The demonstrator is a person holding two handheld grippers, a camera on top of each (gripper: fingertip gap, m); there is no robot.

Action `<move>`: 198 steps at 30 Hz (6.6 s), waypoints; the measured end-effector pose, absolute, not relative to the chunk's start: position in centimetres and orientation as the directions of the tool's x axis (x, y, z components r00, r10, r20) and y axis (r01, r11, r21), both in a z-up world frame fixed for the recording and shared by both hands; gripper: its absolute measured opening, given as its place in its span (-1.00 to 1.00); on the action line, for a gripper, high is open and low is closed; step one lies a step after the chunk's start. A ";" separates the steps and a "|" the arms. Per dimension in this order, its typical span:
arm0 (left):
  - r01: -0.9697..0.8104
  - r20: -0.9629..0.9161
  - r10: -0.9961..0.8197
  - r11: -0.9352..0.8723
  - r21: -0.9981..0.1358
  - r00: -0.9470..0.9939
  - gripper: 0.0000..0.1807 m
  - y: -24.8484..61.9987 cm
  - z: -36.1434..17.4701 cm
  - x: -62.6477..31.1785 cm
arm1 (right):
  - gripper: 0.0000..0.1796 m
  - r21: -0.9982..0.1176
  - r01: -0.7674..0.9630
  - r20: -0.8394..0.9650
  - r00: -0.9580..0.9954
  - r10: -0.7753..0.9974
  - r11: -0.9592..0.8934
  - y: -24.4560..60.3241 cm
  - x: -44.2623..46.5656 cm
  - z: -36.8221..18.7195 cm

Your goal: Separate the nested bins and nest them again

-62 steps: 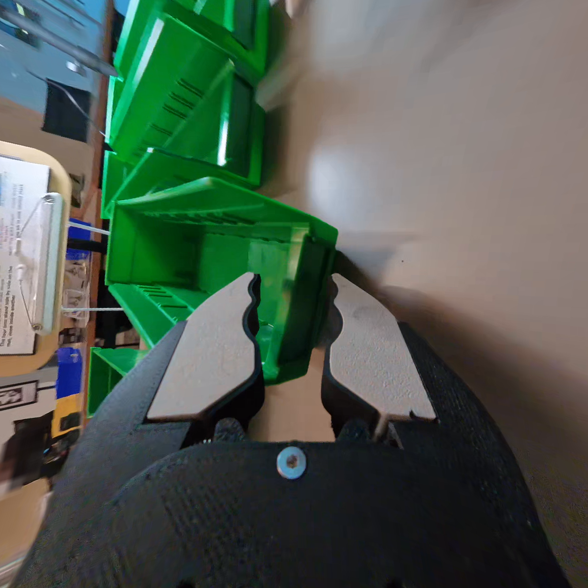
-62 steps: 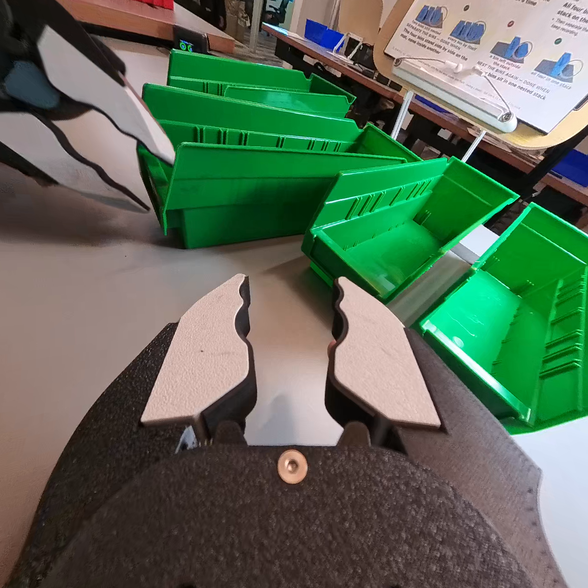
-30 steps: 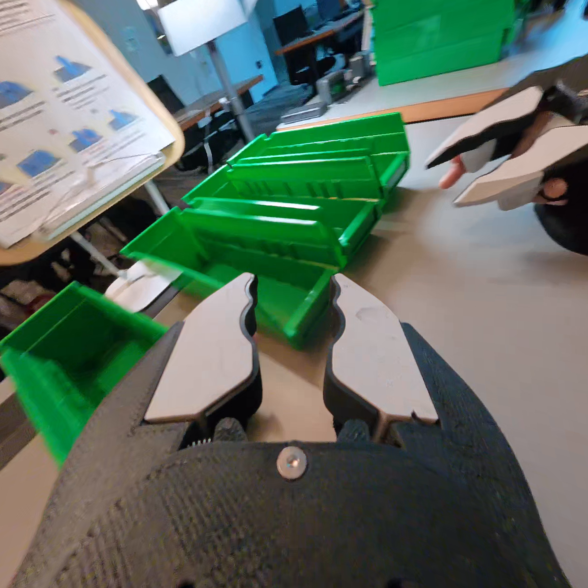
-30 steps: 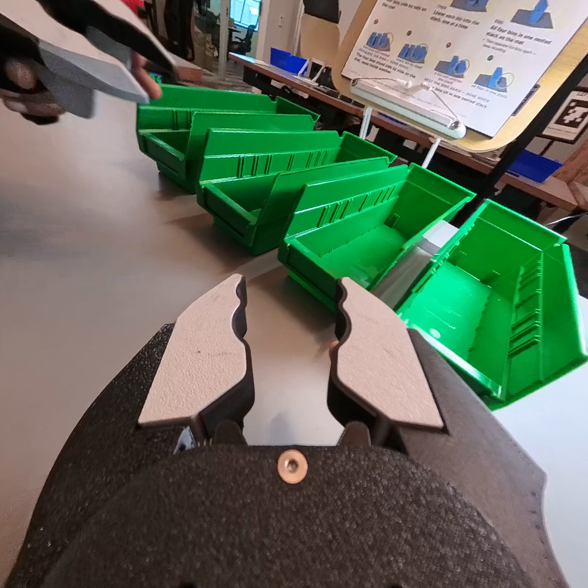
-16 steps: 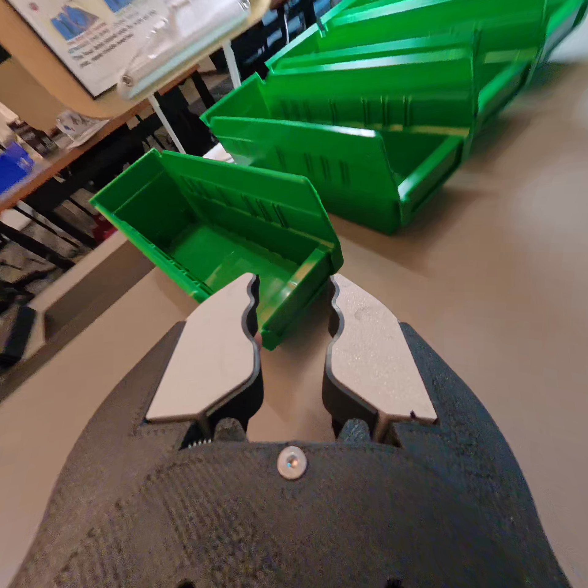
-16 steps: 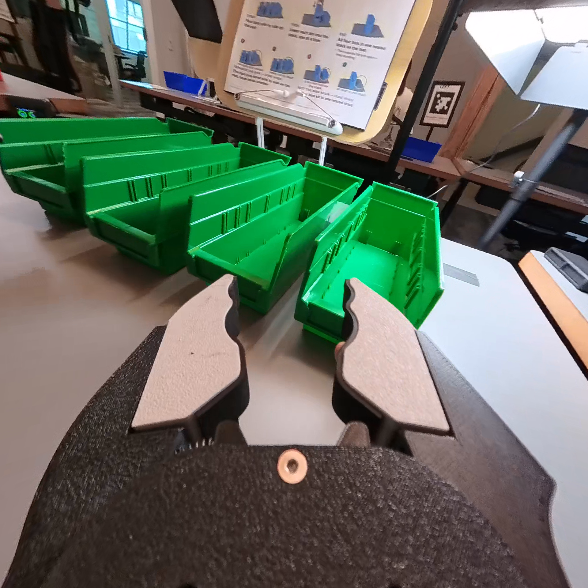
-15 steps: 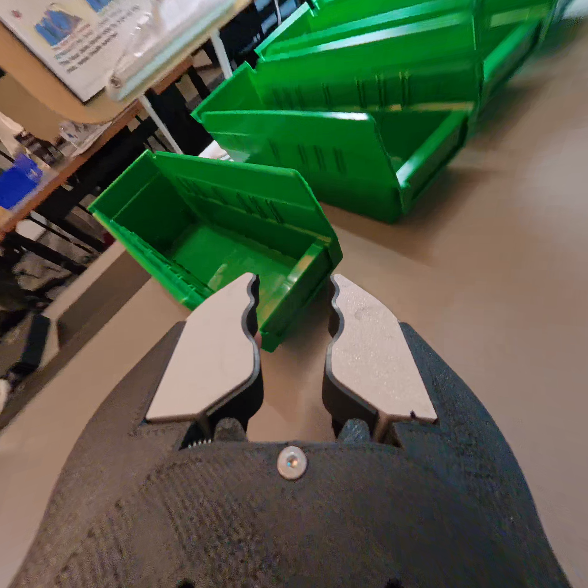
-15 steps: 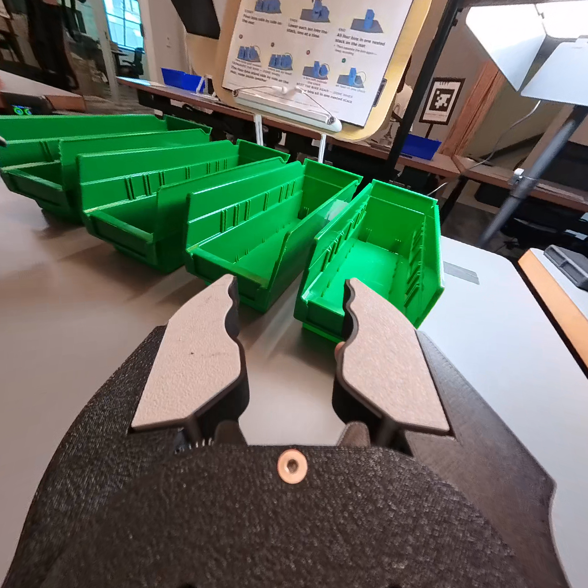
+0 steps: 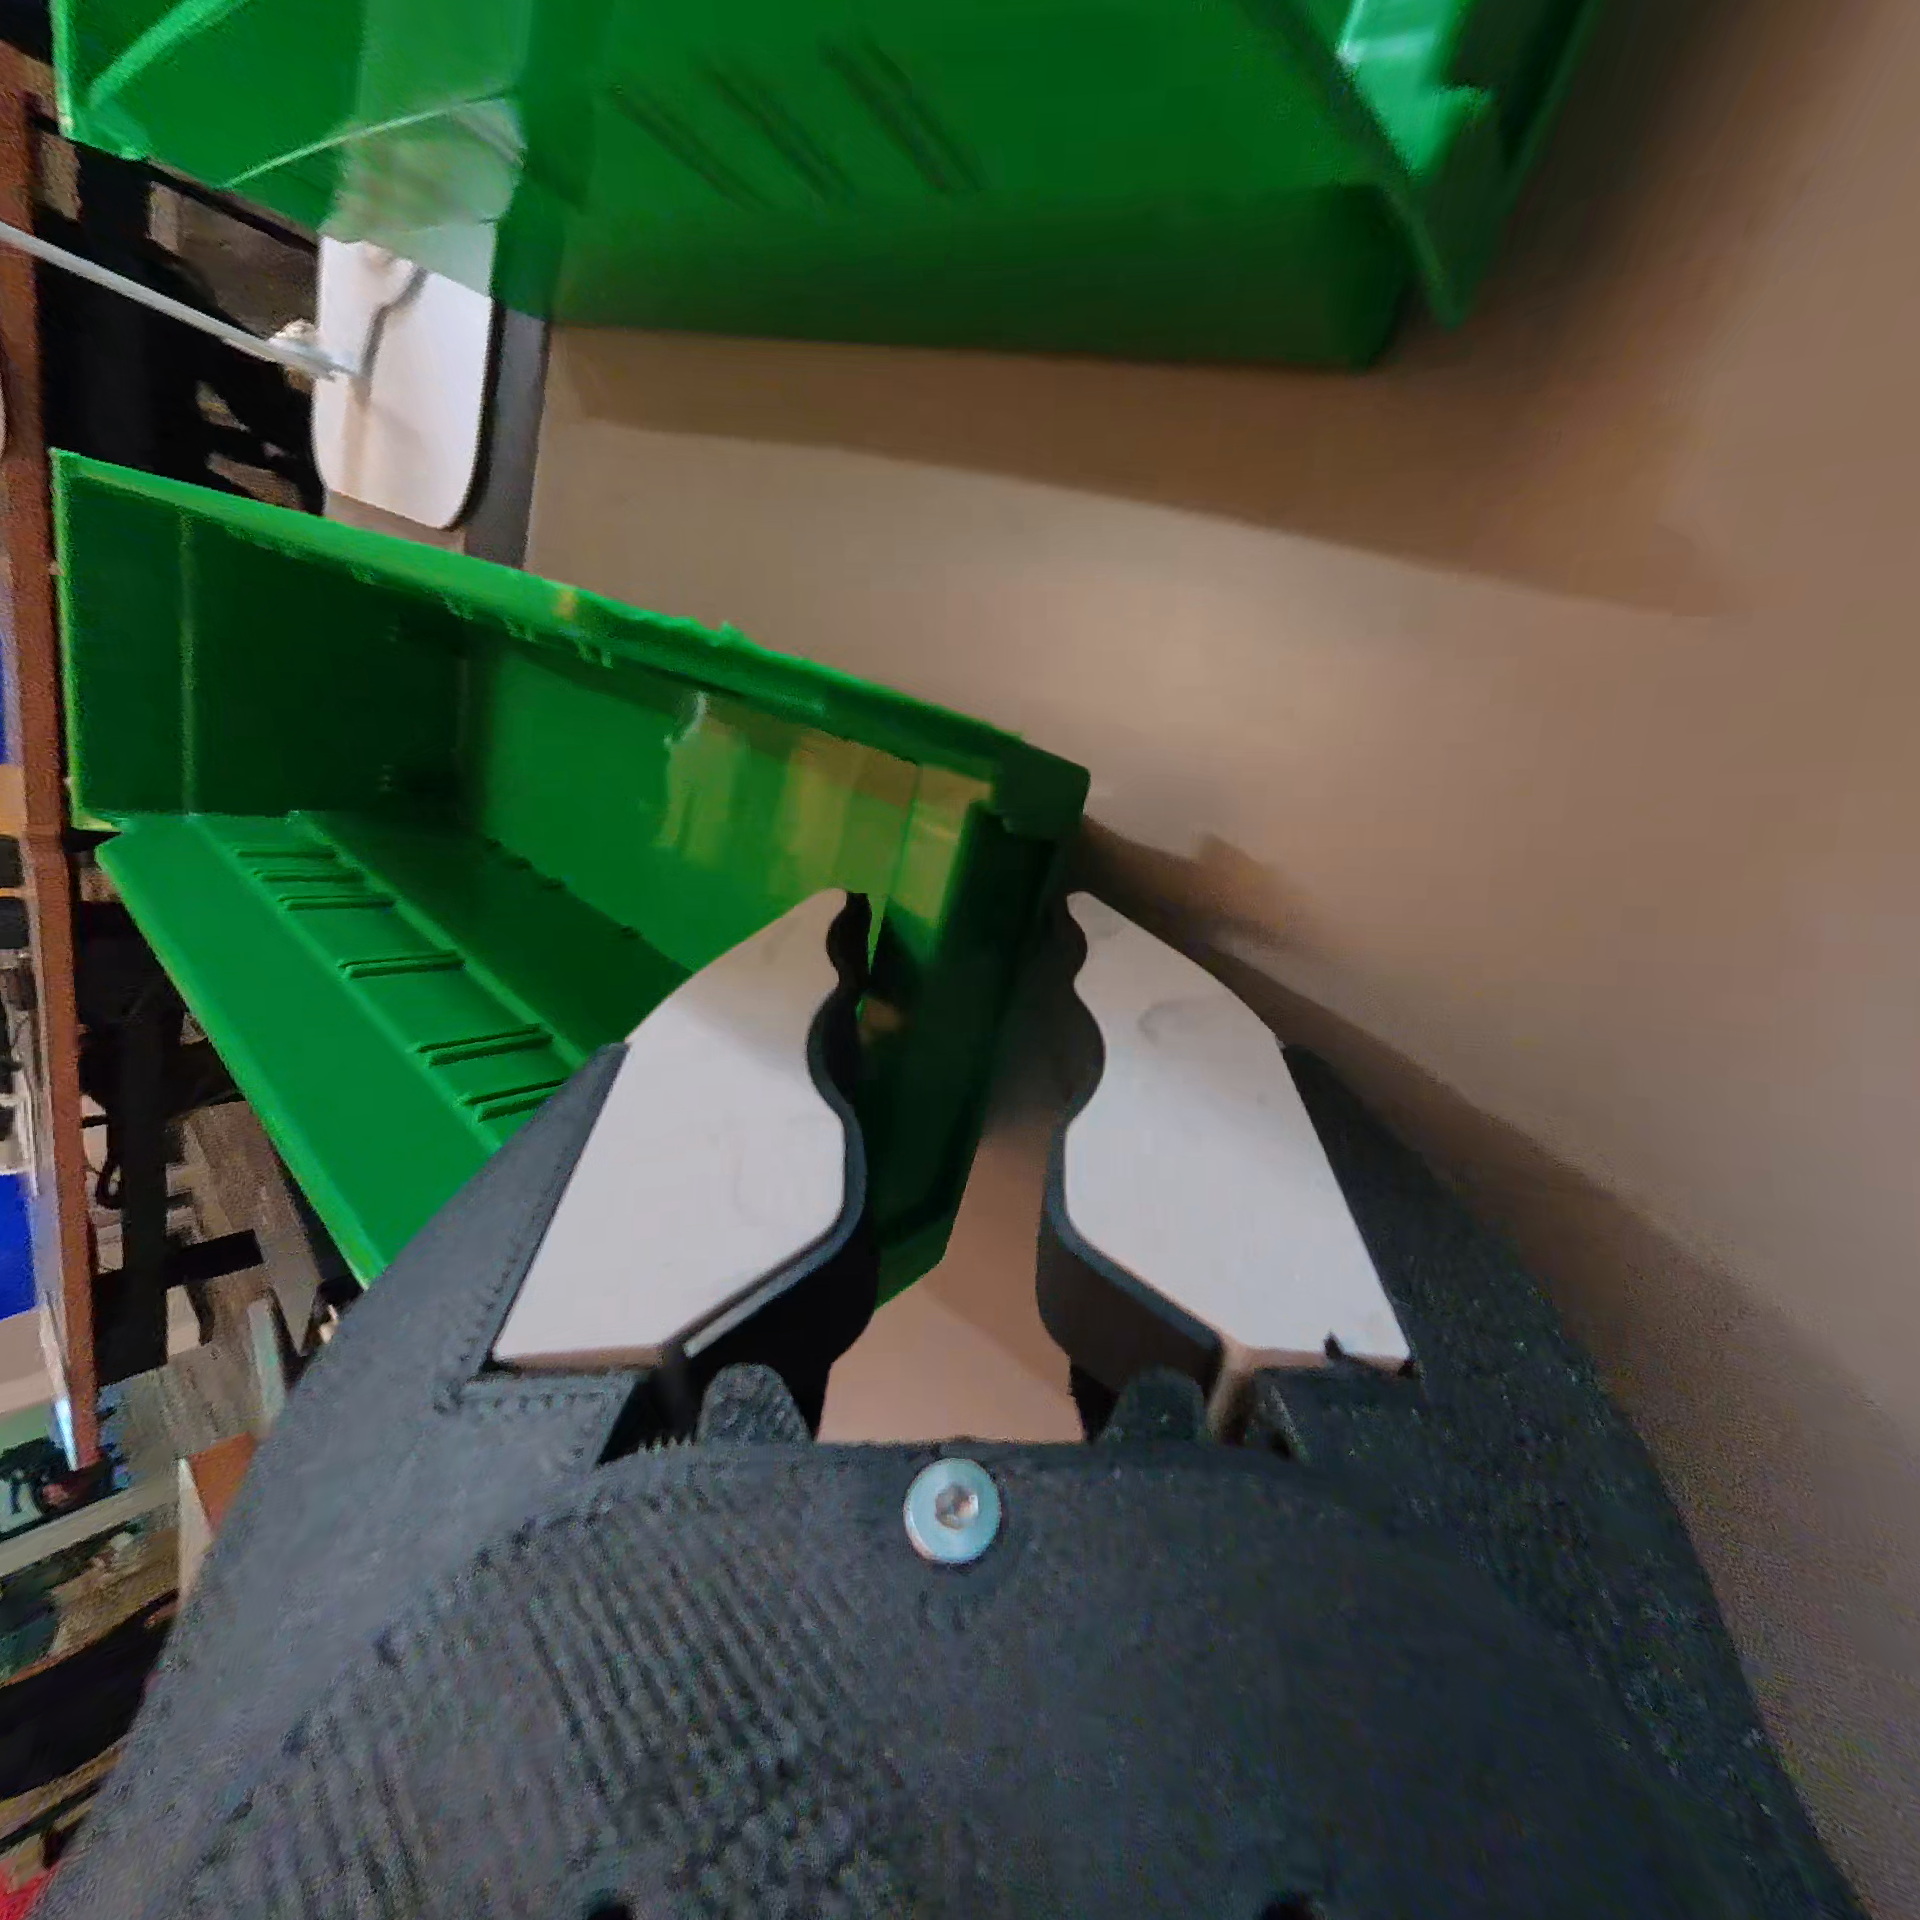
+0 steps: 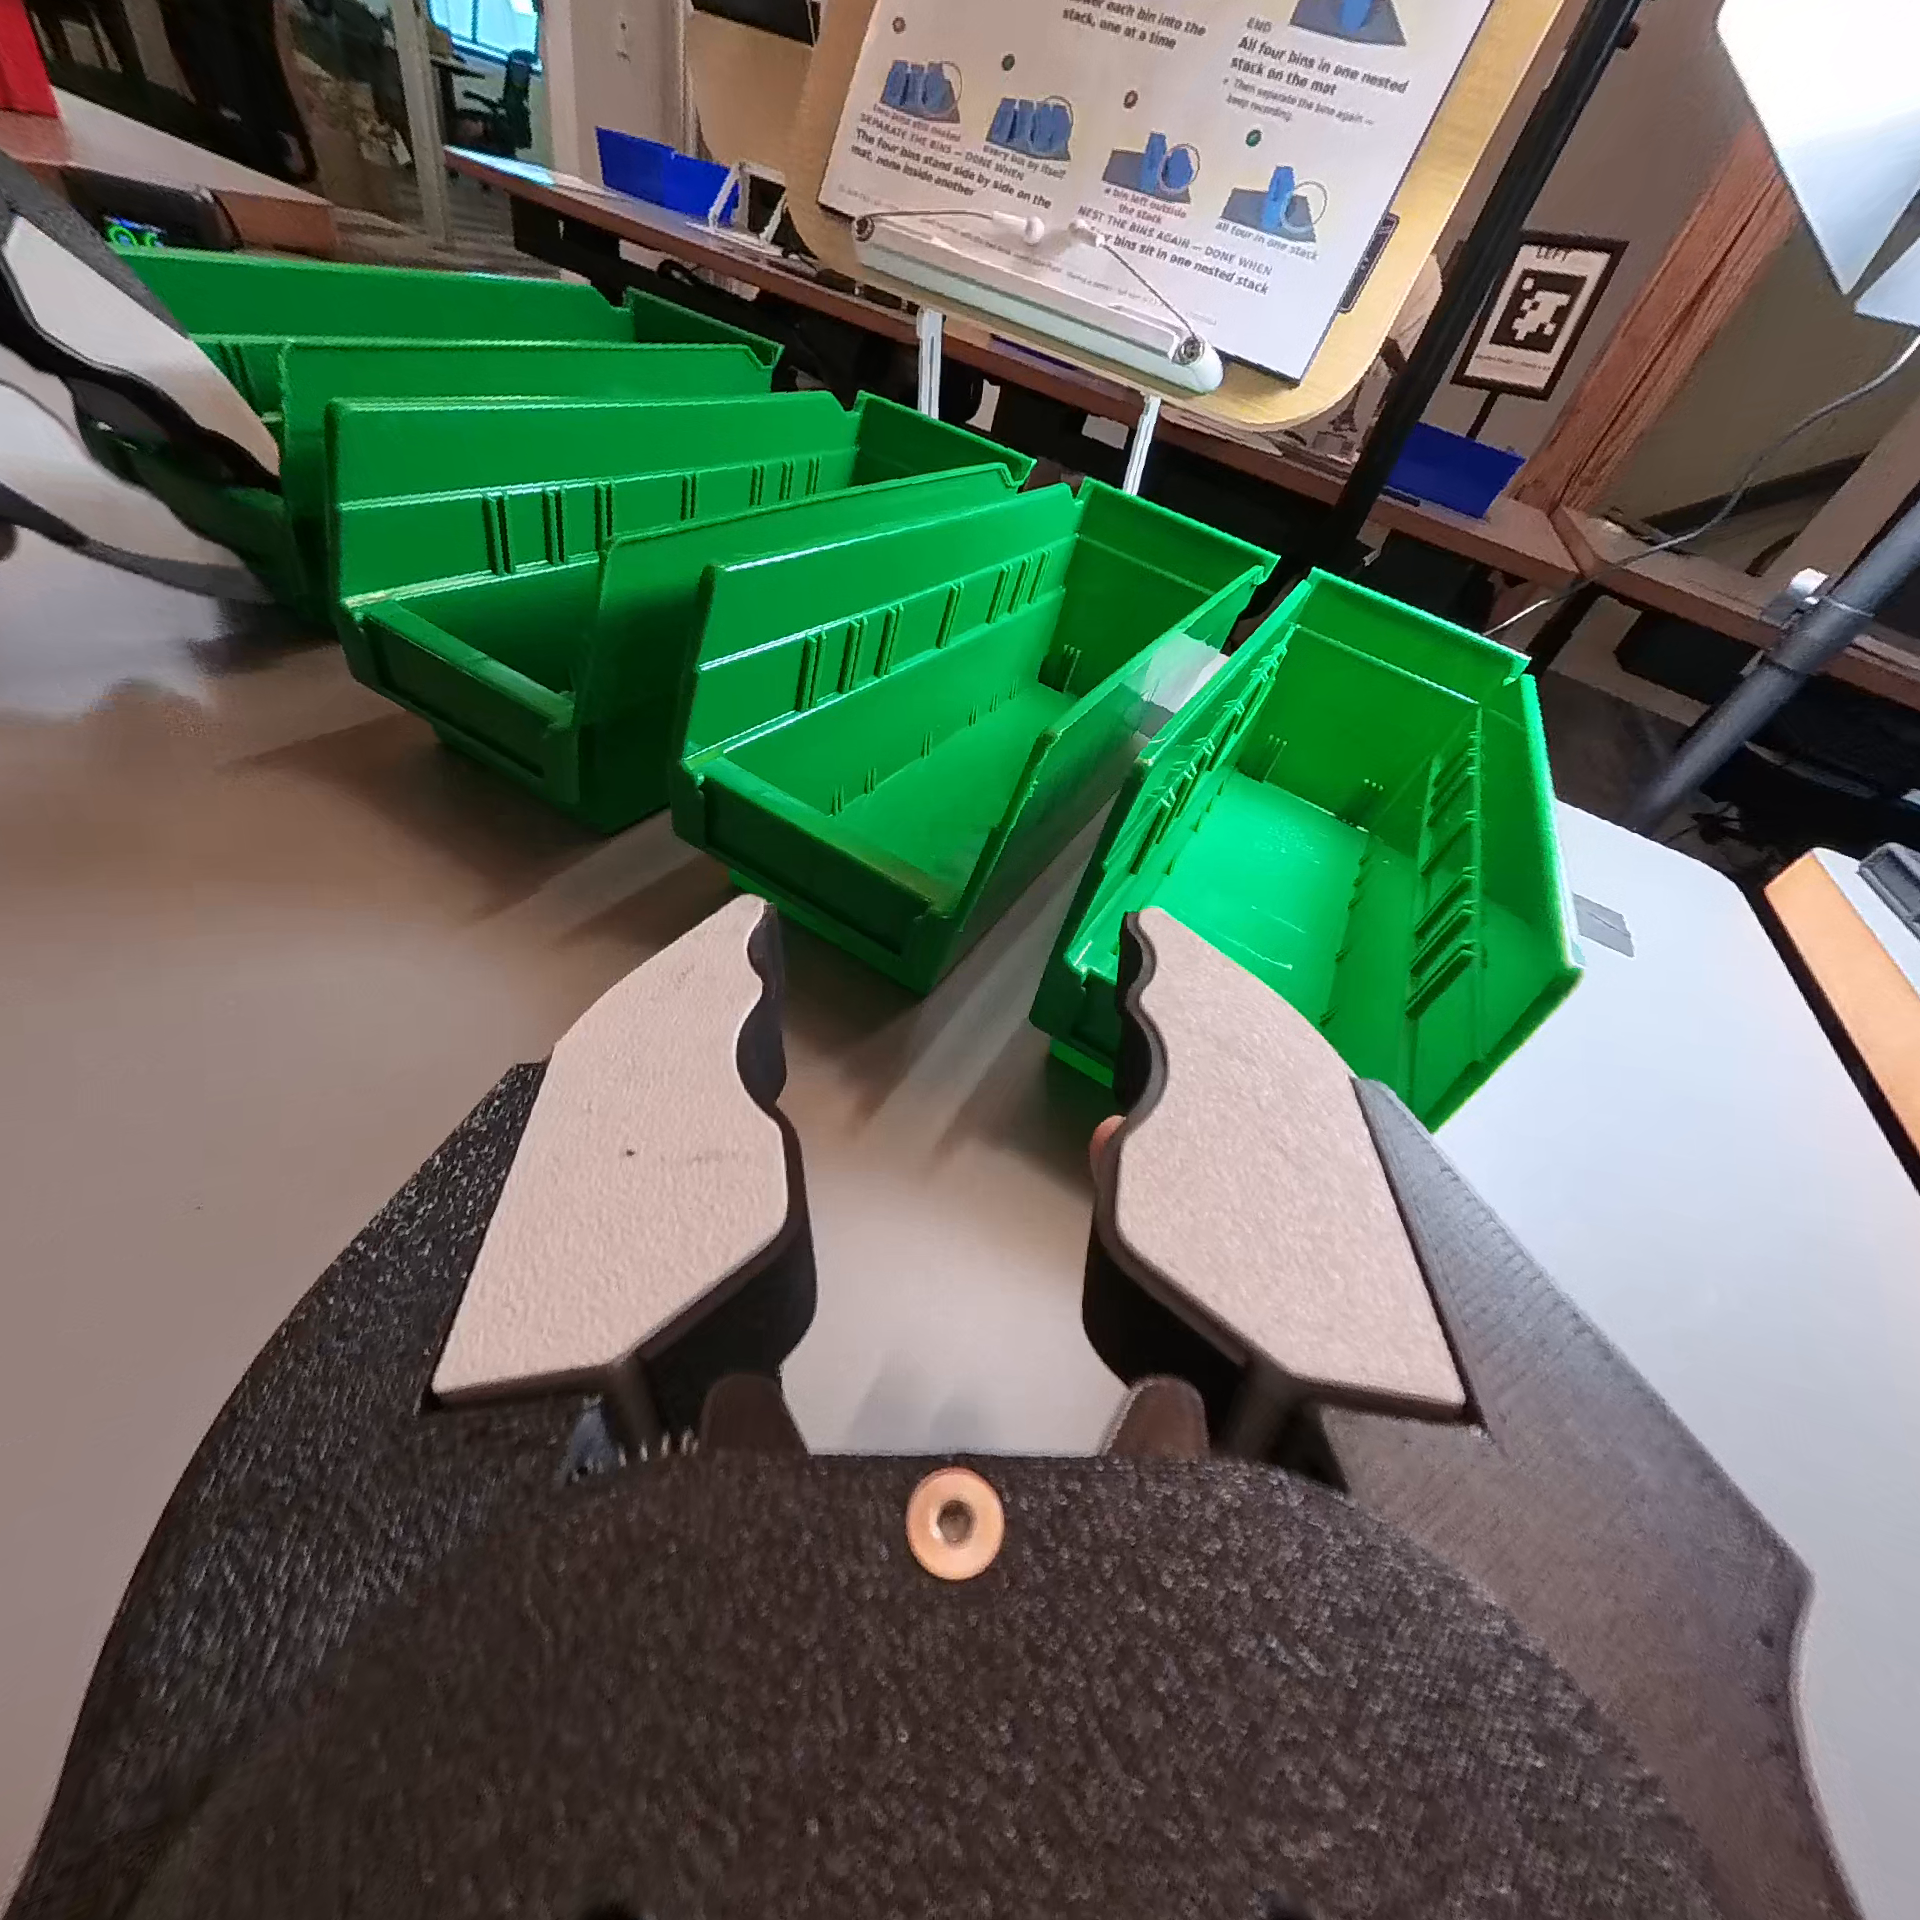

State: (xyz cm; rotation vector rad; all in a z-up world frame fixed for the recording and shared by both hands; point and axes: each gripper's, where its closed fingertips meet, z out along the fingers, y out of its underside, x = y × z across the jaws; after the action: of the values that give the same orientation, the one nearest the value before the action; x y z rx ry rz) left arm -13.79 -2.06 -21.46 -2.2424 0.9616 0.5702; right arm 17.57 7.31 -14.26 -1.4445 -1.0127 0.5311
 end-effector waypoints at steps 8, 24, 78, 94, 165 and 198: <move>-0.804 -0.564 -0.590 -0.531 -0.268 0.578 -0.60 -7.6 -21.6 -12.9 | -0.33 -0.955 0.262 0.261 0.510 0.820 0.141 7.1 17.7 -13.8; -0.836 -0.622 -0.589 -0.503 -0.217 0.516 -0.67 -6.5 -21.4 -12.9 | -0.36 -0.947 0.279 0.281 0.478 0.832 0.160 6.5 17.3 -14.1; -0.934 -0.633 -0.691 -0.311 -0.174 0.348 -0.67 4.4 -17.1 0.4 | -0.30 -0.965 0.213 0.240 0.497 0.834 0.150 6.3 18.1 -12.8; -0.920 -0.596 -0.702 -0.323 -0.223 0.391 -0.67 4.2 -17.8 0.3 | -0.30 -0.965 0.216 0.242 0.495 0.835 0.152 6.2 18.0 -12.9; -0.266 -0.235 -0.170 -0.190 -0.945 0.957 -0.53 -10.9 -14.2 -11.3 | -0.69 -0.230 0.751 0.683 -0.328 0.652 0.619 2.6 2.9 0.2; -0.220 -0.205 -0.130 -0.113 -0.969 0.970 -0.52 -11.5 -12.2 -11.4 | -0.67 -0.167 0.742 0.621 -0.432 0.653 0.649 2.4 -3.4 -12.2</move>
State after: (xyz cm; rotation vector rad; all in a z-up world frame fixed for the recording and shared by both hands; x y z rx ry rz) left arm -11.44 -11.53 -12.23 -1.6895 0.2666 0.0781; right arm -3.36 2.39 -12.18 -1.0784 -2.2002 -0.1719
